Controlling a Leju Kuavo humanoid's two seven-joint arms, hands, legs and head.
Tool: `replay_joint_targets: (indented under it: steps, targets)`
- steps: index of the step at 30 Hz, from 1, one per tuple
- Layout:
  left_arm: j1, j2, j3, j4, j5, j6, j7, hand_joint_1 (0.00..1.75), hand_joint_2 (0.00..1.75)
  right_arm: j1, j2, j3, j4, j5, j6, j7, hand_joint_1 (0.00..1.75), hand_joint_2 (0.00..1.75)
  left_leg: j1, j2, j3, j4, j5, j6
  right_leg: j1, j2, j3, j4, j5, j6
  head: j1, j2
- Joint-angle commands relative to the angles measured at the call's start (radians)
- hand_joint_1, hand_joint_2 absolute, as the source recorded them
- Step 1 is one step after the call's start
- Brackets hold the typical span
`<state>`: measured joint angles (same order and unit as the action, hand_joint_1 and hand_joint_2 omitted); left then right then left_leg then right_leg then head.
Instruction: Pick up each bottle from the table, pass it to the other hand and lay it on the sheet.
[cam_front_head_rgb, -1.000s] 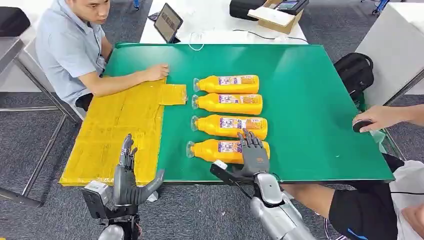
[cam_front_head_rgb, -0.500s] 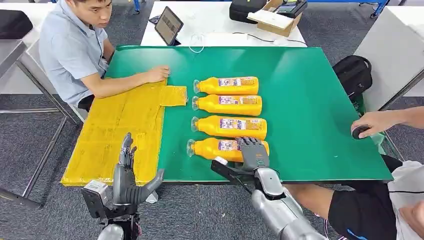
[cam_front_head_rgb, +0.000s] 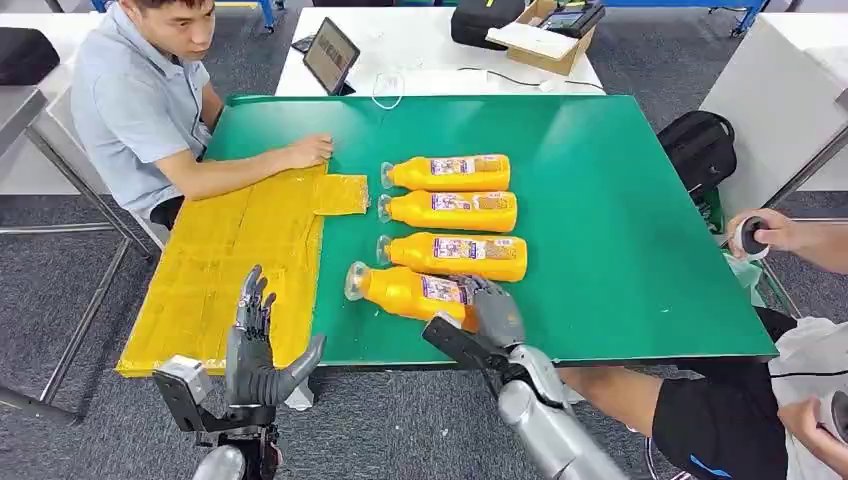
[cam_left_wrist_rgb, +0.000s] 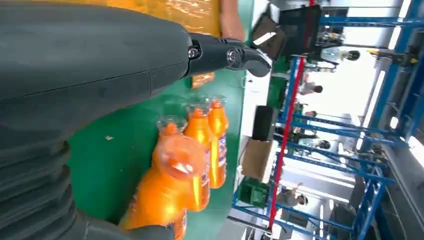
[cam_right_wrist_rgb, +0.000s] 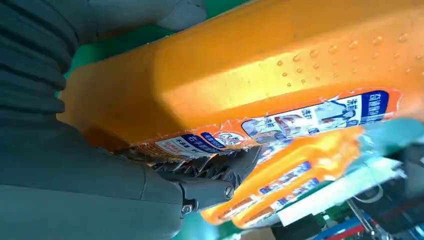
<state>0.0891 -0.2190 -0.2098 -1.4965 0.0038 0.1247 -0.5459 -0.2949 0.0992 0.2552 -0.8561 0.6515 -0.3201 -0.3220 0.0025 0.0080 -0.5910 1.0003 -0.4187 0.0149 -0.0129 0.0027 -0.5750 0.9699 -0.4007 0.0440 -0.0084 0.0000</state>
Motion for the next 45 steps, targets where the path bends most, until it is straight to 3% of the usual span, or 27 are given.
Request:
replay_joint_targets:
  steps: [1, 4, 9, 18, 21, 31, 45]
  targets:
    - [-0.024, 0.006, -0.011, 0.104, 0.030, 0.016, 0.023, 0.00, 1.75, 0.151, 0.072, -0.043, -0.317, -0.183, -0.127, -0.110, 1.75, 1.75, 0.001, -0.004, -0.001, 0.000, -0.001, -0.001, 0.001, -0.003, 0.000, 0.000, -0.003, -0.002, 0.000, 0.000]
    - [-0.029, 0.047, -0.087, 0.140, -0.005, -0.049, 0.033, 0.00, 1.75, 0.144, 0.077, -0.016, -0.348, -0.222, -0.139, -0.160, 1.75, 1.75, 0.000, -0.002, -0.006, 0.000, -0.001, -0.001, 0.000, -0.002, -0.004, 0.001, -0.002, -0.001, 0.000, 0.000]
    - [-0.044, 0.051, -0.122, 0.182, 0.052, -0.150, 0.048, 0.00, 1.75, 0.072, 0.078, 0.034, -0.256, -0.227, -0.129, -0.171, 1.75, 1.75, 0.000, -0.001, -0.012, -0.001, -0.001, 0.000, -0.001, -0.001, -0.009, 0.000, -0.002, -0.001, 0.000, 0.000]
    - [-0.051, 0.049, -0.129, 0.177, 0.052, -0.152, 0.050, 0.00, 1.75, 0.057, 0.093, 0.055, -0.229, -0.223, -0.138, -0.180, 1.75, 1.75, 0.000, -0.002, -0.015, 0.000, -0.001, 0.000, -0.001, -0.001, -0.013, 0.000, -0.001, -0.001, 0.000, 0.000]
    - [-0.061, 0.046, -0.142, 0.163, 0.072, -0.182, 0.058, 0.00, 1.75, 0.015, 0.111, 0.146, -0.146, -0.200, -0.089, -0.178, 1.75, 1.75, 0.000, -0.001, -0.015, 0.000, -0.001, 0.000, -0.001, 0.000, -0.013, 0.000, -0.001, -0.001, 0.000, 0.000]
    - [-0.123, 0.018, -0.124, 0.167, 0.168, -0.185, 0.085, 0.00, 1.75, -0.031, 0.187, 0.306, 0.070, -0.207, -0.135, -0.234, 1.75, 1.75, 0.000, -0.002, -0.017, 0.000, 0.000, 0.000, 0.000, -0.001, -0.014, 0.000, -0.001, 0.000, 0.000, 0.000]
    - [-0.140, 0.019, -0.130, 0.179, 0.215, -0.190, 0.096, 0.00, 1.75, -0.032, 0.213, 0.340, 0.107, -0.236, -0.130, -0.258, 1.75, 1.75, 0.000, -0.004, -0.018, 0.000, 0.000, 0.000, -0.001, -0.003, -0.015, 0.000, -0.001, 0.000, 0.000, 0.000]
